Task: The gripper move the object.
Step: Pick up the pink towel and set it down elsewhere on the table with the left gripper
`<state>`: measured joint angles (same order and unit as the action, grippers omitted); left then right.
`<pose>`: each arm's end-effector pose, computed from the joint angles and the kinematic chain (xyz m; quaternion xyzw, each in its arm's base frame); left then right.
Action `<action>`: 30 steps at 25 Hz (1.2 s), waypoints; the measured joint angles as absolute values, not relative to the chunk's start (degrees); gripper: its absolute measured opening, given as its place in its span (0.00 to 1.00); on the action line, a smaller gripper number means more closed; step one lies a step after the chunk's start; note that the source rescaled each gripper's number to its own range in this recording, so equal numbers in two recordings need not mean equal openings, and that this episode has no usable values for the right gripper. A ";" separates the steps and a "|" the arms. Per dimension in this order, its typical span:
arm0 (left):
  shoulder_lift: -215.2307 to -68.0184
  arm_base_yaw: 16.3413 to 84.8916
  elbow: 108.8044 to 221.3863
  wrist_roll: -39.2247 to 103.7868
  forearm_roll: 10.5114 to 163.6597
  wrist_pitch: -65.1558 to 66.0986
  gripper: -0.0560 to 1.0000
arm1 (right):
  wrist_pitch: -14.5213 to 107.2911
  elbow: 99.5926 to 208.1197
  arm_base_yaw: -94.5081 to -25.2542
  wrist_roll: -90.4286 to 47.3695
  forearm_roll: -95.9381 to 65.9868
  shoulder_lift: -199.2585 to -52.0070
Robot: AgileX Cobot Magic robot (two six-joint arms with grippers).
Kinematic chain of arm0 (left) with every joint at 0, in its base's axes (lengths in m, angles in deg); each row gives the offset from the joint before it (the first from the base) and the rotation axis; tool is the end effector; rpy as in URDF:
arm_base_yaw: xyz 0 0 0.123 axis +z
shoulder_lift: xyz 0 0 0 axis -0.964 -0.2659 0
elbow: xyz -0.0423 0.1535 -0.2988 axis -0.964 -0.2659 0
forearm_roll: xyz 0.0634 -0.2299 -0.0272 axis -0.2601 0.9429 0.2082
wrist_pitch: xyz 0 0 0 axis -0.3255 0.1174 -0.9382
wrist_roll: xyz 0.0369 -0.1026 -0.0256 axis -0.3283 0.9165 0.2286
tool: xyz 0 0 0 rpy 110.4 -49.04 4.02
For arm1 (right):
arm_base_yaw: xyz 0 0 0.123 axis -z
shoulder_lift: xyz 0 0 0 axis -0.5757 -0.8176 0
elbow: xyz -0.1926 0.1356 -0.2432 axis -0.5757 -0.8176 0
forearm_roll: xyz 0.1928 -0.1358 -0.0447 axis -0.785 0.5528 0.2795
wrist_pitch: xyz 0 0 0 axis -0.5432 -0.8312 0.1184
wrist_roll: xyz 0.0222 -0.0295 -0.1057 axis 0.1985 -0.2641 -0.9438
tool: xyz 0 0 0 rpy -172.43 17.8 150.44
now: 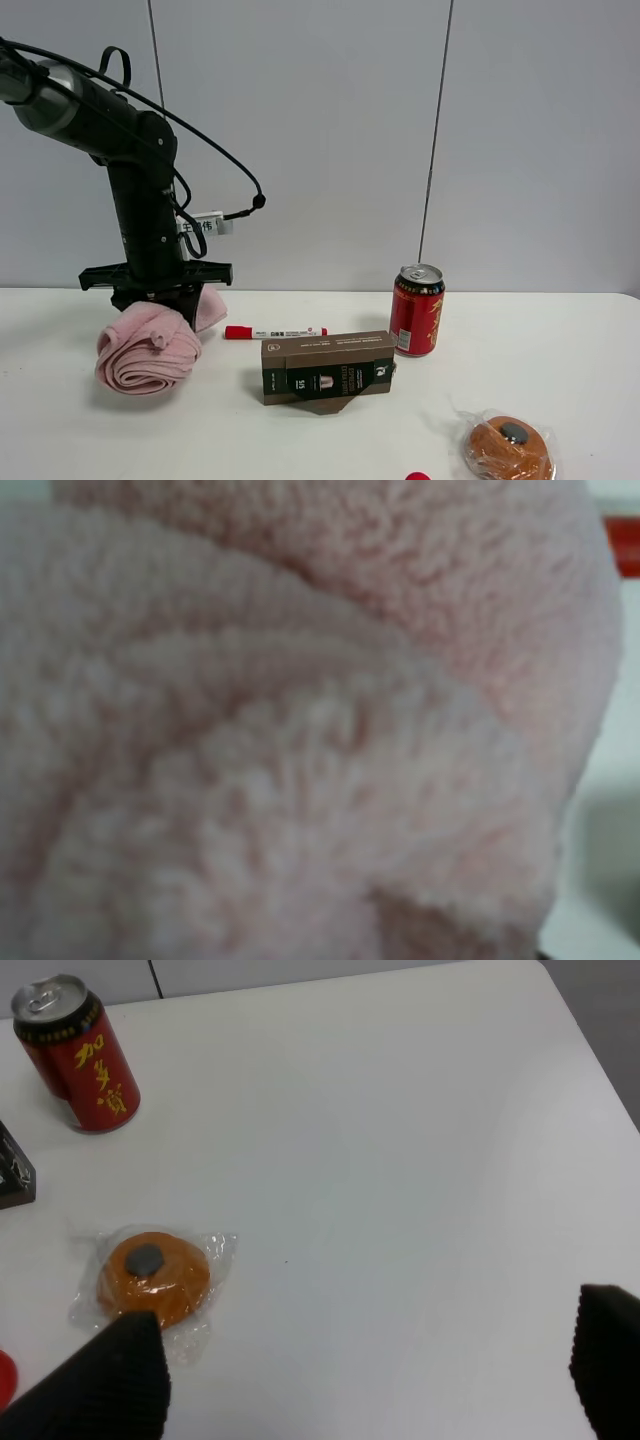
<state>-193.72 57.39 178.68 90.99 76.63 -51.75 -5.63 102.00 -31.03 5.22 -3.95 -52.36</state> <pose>0.4400 -0.1412 0.1763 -0.0783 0.9949 -0.0427 0.0475 -0.0509 -0.0017 0.2596 0.0609 0.8536 -0.0283 0.5165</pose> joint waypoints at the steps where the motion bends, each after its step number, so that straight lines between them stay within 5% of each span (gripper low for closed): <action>1: -194.09 57.32 178.68 91.21 76.63 -51.55 0.05 | -5.63 102.00 -31.03 5.22 -3.95 -52.36; 22: -196.44 55.99 178.68 95.18 77.66 -49.20 0.06 | -5.63 102.00 -31.03 5.22 -3.95 -52.36; 30: -196.44 54.40 178.68 90.16 77.88 -49.09 0.50 | -5.63 102.00 -31.03 5.22 -3.95 -52.36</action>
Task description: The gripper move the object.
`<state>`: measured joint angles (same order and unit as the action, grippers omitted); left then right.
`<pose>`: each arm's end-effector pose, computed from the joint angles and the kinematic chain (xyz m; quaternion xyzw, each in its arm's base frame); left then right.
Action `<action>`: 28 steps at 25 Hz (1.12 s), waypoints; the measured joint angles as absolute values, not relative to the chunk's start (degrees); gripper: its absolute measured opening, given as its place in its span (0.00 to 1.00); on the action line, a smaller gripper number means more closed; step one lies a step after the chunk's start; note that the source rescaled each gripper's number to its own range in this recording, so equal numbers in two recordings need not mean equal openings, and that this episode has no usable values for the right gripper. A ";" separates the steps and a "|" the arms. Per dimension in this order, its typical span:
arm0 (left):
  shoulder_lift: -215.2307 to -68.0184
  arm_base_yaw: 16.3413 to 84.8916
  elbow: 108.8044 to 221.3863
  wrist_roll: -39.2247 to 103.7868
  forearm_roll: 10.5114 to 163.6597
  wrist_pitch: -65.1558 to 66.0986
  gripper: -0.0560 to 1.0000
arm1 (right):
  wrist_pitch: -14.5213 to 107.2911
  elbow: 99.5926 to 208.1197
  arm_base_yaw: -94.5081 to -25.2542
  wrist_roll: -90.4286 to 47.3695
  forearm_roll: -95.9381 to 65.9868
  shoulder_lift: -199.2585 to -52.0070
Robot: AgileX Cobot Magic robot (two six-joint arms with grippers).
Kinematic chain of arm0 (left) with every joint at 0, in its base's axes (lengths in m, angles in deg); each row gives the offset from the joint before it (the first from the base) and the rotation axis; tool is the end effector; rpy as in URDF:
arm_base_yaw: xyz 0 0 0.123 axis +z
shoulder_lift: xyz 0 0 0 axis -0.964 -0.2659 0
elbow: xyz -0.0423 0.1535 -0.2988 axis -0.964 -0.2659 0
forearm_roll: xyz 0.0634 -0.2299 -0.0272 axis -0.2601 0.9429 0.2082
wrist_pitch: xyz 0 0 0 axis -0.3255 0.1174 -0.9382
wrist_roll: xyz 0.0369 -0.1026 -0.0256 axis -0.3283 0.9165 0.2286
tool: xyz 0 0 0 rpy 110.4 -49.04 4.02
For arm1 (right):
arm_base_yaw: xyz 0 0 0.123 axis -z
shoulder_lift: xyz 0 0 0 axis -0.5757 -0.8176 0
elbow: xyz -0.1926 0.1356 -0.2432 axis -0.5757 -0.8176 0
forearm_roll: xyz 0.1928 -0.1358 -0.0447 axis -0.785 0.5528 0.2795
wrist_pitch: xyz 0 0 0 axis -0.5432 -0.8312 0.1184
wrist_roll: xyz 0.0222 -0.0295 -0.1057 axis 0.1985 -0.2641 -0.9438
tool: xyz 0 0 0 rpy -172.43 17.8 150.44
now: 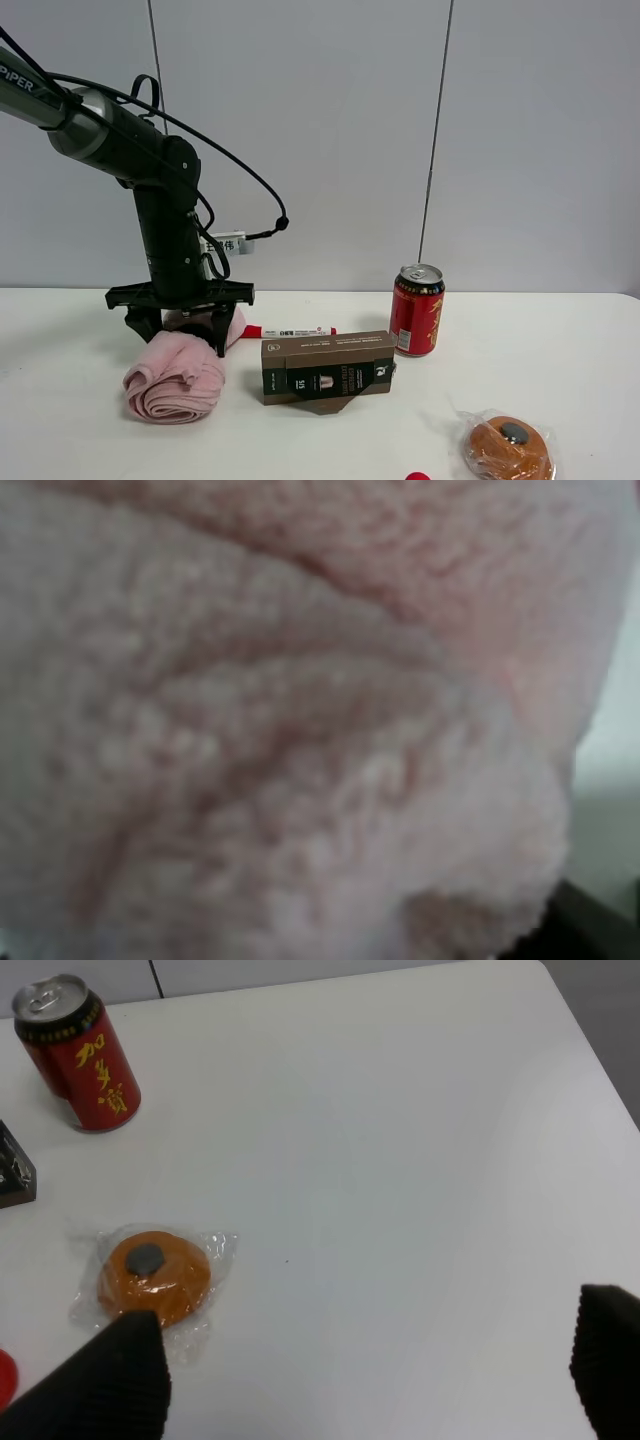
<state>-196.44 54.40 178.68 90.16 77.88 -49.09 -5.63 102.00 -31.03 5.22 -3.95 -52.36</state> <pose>0.4382 -0.1682 0.1549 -0.0521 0.9964 -0.0512 0.0430 -0.0509 -0.0017 0.2596 0.0609 0.8536 -0.0283 0.5165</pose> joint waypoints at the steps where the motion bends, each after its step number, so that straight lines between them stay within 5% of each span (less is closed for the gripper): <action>1: -196.44 54.27 178.68 90.03 77.88 -49.09 0.54 | -5.63 102.00 -31.03 5.22 -3.95 -52.36; 13: -188.57 53.80 178.68 84.20 78.24 -54.84 0.59 | -5.63 102.00 -31.03 5.22 -3.95 -52.36; 28: -155.23 51.21 178.68 77.20 76.31 -65.05 0.59 | -5.63 102.00 -31.03 5.22 -3.95 -52.36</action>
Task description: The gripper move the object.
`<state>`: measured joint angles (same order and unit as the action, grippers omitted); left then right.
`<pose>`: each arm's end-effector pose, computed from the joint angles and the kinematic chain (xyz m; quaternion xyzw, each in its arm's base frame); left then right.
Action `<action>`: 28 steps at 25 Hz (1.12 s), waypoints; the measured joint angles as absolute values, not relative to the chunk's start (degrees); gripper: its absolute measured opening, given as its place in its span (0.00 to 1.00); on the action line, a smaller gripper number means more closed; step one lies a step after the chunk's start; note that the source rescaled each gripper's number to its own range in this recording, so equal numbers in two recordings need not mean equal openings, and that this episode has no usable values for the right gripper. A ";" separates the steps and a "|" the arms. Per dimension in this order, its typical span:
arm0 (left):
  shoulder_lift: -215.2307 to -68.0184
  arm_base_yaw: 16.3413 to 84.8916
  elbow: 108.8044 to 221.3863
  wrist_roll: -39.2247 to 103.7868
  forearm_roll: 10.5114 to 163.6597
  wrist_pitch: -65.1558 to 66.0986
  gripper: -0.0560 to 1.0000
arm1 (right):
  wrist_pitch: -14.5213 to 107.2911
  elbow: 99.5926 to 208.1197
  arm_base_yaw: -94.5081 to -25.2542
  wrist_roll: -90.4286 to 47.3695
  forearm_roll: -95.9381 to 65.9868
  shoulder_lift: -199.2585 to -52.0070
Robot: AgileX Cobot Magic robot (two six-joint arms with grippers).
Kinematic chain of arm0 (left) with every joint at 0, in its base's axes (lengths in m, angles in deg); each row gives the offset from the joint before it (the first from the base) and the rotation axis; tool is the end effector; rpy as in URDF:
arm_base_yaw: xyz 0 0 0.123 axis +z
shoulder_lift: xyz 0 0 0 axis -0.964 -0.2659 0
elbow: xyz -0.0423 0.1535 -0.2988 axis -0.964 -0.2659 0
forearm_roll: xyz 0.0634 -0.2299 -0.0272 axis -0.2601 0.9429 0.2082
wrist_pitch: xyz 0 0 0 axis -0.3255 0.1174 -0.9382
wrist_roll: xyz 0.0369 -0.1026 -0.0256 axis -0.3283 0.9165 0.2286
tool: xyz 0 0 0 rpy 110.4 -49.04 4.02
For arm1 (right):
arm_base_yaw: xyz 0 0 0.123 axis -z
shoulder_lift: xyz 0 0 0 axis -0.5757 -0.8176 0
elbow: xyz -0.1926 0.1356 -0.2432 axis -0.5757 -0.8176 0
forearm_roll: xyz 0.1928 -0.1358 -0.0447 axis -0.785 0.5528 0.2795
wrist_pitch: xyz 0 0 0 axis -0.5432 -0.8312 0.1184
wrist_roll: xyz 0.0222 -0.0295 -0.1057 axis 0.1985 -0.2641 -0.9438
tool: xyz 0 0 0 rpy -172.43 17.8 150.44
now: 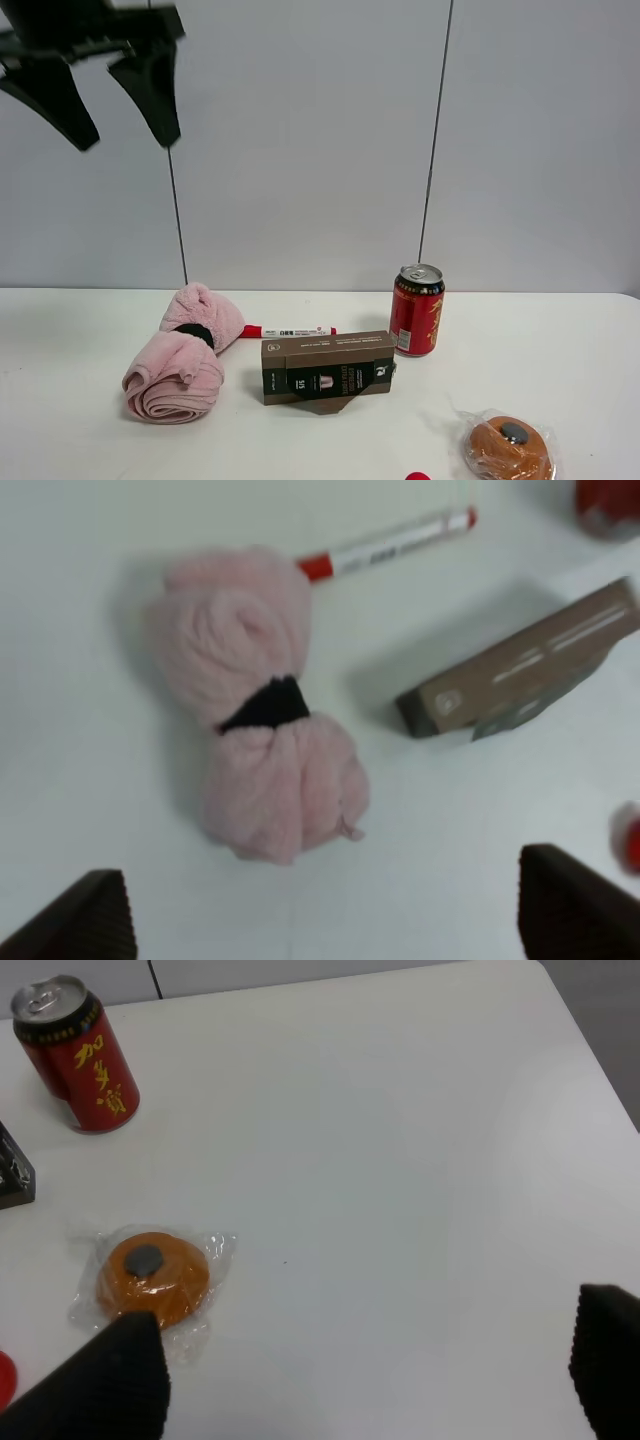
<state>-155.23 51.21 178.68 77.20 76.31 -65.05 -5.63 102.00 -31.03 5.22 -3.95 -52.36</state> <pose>0.2810 -0.1268 0.4361 0.1028 0.9554 -0.1038 0.2566 -0.0509 -0.0017 0.2596 0.0609 0.8536 -0.0283 0.5165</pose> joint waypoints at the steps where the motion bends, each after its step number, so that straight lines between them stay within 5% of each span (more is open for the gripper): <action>1: -152.17 51.33 178.68 76.33 75.49 -64.86 0.59 | -5.63 102.00 -31.03 5.22 -3.95 -52.36; 9: -129.19 52.55 177.40 75.99 64.57 -64.75 0.59 | -5.63 102.00 -31.03 5.22 -3.95 -52.36; 16: -106.39 52.55 162.59 74.08 59.97 -65.29 0.59 | -5.63 102.00 -31.03 5.22 -3.95 -52.36; 22: -87.52 52.55 148.98 73.31 59.92 -65.41 0.80 | -5.63 102.00 -31.03 5.22 -3.95 -52.36; 28: -74.24 52.55 137.86 76.62 59.98 -65.41 0.84 | -5.63 102.00 -31.03 5.22 -3.95 -52.36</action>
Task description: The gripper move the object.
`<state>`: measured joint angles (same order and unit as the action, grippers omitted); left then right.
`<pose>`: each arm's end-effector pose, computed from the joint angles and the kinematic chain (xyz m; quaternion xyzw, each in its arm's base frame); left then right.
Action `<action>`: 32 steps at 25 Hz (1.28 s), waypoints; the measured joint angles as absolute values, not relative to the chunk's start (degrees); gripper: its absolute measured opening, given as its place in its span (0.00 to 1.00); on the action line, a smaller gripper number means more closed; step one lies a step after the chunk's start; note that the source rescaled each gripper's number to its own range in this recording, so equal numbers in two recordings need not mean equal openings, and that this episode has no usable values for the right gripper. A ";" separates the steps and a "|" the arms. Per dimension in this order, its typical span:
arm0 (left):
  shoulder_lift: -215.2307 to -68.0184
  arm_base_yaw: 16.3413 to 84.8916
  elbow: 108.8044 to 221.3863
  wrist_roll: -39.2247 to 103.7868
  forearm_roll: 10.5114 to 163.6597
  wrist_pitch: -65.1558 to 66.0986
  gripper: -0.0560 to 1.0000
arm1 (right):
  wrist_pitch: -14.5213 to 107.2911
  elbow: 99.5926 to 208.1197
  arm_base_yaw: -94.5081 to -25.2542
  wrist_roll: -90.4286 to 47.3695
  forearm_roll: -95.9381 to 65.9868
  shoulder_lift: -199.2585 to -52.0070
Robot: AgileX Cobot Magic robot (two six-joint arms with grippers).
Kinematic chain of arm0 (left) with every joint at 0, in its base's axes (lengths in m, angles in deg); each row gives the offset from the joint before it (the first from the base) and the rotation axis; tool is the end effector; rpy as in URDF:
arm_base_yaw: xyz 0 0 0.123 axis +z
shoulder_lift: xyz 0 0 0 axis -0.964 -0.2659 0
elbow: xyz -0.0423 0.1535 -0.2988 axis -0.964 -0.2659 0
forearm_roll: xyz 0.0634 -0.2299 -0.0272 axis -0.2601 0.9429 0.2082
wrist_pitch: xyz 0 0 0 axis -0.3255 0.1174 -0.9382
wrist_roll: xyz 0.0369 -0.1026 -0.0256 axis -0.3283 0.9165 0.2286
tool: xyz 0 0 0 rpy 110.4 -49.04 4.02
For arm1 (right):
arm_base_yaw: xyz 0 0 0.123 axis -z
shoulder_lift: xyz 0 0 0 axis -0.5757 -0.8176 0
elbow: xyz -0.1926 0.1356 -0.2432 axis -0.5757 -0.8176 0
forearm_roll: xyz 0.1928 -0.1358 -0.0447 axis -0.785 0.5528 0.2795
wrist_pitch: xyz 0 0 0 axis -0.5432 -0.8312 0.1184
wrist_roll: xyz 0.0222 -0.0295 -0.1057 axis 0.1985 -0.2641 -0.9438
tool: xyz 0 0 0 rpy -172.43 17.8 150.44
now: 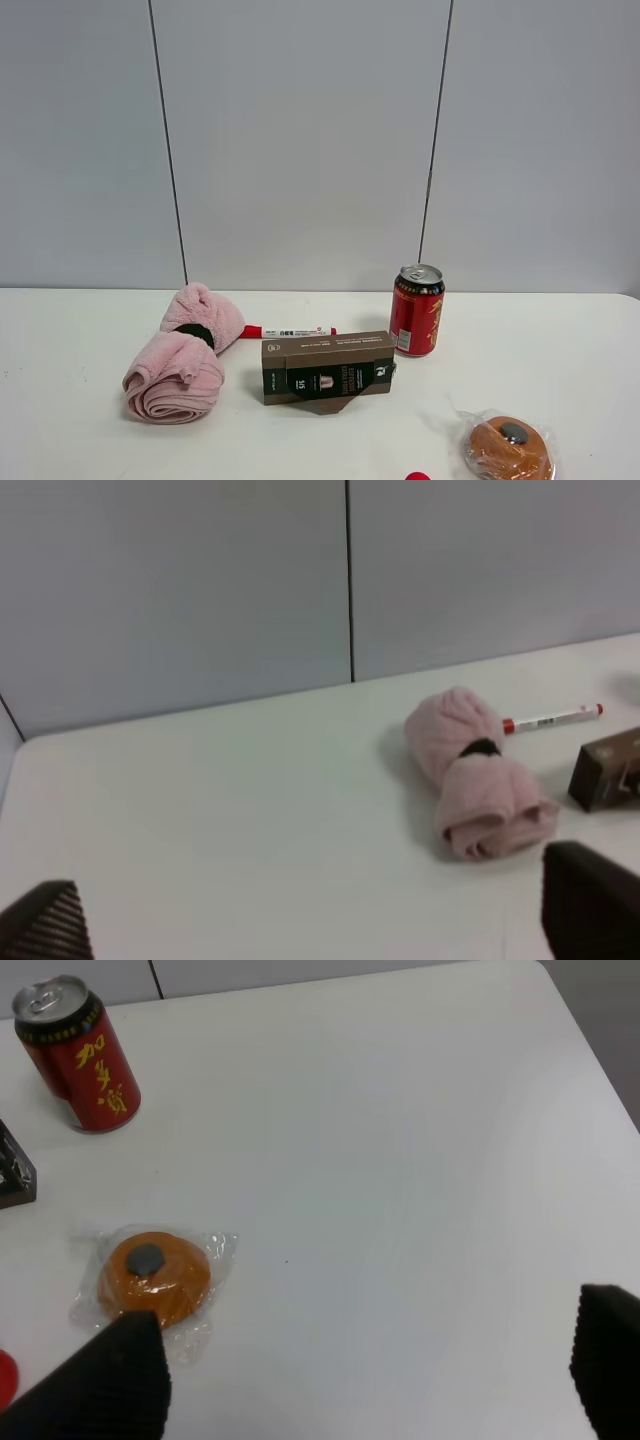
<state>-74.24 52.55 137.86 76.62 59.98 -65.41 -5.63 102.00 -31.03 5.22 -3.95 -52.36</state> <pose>-0.0801 0.0592 0.3635 0.0505 0.8032 -0.0525 0.5912 -0.0509 -0.0017 0.2596 0.0609 0.8536 -0.0283 0.5165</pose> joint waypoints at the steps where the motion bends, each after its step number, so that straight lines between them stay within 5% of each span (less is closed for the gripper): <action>1: -72.59 52.63 136.34 76.68 59.98 -65.41 0.84 | -5.63 102.00 -31.03 5.22 -3.95 -52.36; 11: -68.28 58.45 130.16 75.03 62.19 -65.67 0.84 | -5.63 102.00 -31.03 5.22 -3.89 -52.36; 32: -68.28 81.99 115.77 69.97 74.88 -62.27 0.84 | -5.63 102.00 -31.03 5.22 -3.89 -52.36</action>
<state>-68.28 81.99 115.77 69.97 74.88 -62.27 -5.63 102.00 -31.03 5.22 -3.89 -52.36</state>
